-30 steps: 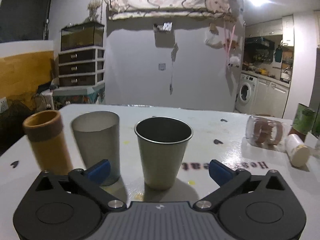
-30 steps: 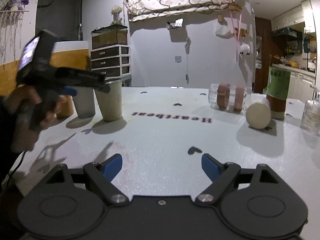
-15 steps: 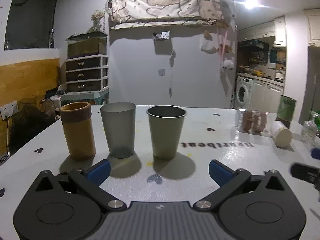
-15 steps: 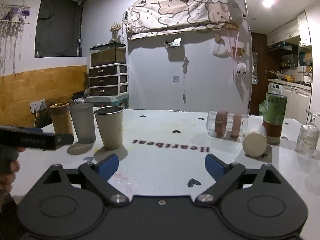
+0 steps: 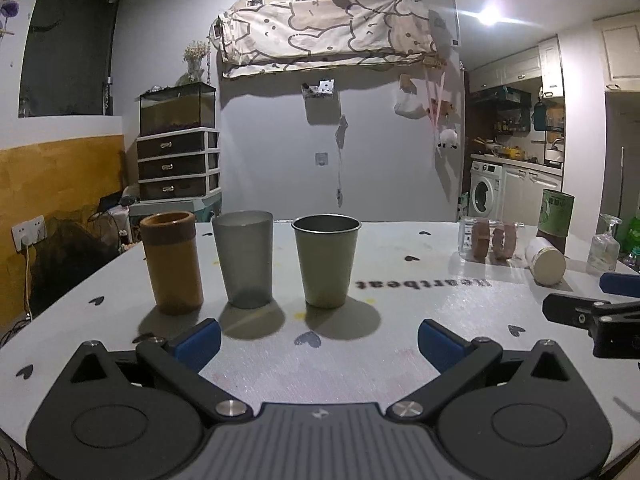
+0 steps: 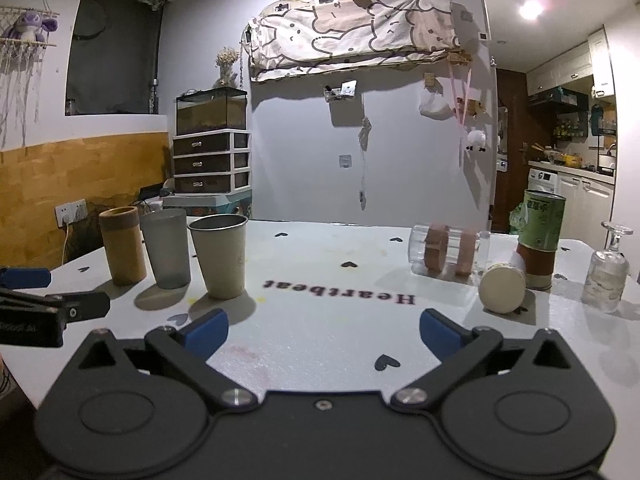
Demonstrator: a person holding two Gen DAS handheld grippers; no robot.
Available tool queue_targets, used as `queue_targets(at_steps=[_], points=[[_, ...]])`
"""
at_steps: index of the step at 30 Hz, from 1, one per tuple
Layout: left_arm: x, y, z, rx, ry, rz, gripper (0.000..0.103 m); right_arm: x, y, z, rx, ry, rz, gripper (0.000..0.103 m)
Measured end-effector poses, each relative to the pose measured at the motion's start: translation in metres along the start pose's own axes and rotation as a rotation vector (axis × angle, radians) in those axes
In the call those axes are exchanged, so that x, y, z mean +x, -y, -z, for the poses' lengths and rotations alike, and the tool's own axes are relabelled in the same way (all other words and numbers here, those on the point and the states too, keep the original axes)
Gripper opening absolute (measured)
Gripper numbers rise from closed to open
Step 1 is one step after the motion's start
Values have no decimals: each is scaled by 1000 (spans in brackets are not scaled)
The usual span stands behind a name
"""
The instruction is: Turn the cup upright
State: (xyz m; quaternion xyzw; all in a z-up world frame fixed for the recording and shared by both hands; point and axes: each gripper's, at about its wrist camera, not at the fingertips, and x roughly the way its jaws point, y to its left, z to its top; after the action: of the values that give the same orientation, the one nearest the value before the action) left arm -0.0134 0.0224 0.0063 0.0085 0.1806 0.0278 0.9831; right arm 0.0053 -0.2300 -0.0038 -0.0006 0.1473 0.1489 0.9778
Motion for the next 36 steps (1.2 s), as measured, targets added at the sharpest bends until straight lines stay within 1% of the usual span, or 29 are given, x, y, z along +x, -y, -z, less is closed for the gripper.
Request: queue_targets(at_steps=[14,36], points=[[1,-1,5,-15,-19,-14,103,1,-5,4,-13,-22,9,103],[2,-3,5,-16,-22,-18,103,1,-5,4,-13,-22,8,103]])
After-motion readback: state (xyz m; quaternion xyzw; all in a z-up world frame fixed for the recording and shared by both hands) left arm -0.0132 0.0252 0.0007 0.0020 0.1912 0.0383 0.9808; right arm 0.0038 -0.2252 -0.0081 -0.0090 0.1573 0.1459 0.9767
